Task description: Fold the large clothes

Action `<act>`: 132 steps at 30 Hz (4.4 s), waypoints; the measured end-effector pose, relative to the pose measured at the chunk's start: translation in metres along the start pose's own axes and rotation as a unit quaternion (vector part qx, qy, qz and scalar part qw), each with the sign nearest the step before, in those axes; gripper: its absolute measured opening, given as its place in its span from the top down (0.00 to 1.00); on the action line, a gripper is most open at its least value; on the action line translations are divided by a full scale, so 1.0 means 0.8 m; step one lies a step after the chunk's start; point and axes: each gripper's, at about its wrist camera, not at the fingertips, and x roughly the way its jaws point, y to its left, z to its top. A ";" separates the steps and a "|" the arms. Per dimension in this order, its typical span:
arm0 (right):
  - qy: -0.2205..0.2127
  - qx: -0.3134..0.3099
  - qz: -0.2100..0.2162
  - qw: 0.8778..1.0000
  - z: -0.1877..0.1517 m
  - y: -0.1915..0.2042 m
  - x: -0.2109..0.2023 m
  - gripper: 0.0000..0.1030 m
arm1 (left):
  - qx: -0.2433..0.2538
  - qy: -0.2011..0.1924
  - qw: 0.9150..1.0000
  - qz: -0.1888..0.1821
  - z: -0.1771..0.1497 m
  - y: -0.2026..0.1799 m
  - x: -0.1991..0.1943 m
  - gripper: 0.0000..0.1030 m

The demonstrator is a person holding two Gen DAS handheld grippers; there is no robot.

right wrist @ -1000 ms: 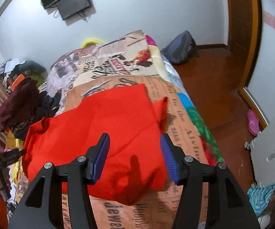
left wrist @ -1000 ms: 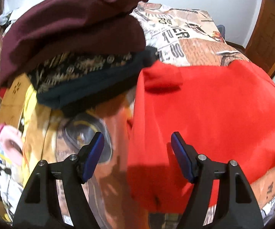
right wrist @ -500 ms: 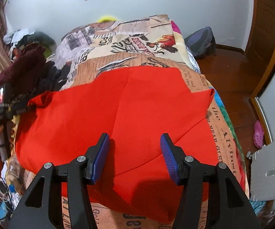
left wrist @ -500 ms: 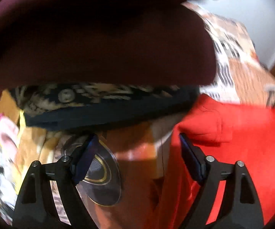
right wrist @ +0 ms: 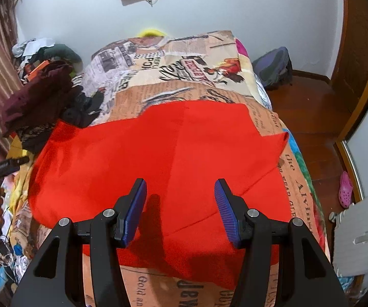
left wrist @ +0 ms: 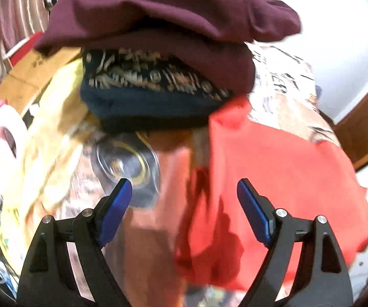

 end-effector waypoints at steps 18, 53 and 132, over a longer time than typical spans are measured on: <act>0.025 -0.065 0.035 0.997 -0.006 0.080 0.038 0.39 | -0.201 0.156 0.945 -0.205 -0.109 0.010 0.052 0.19; 0.061 -0.056 0.093 0.992 0.019 0.115 0.067 0.21 | -0.097 -0.126 0.970 -0.181 0.020 -0.148 -0.061 0.91; 0.101 0.099 0.132 0.981 -0.011 -0.102 0.069 0.13 | 0.073 0.144 0.958 -0.237 -0.064 -0.269 0.062 0.15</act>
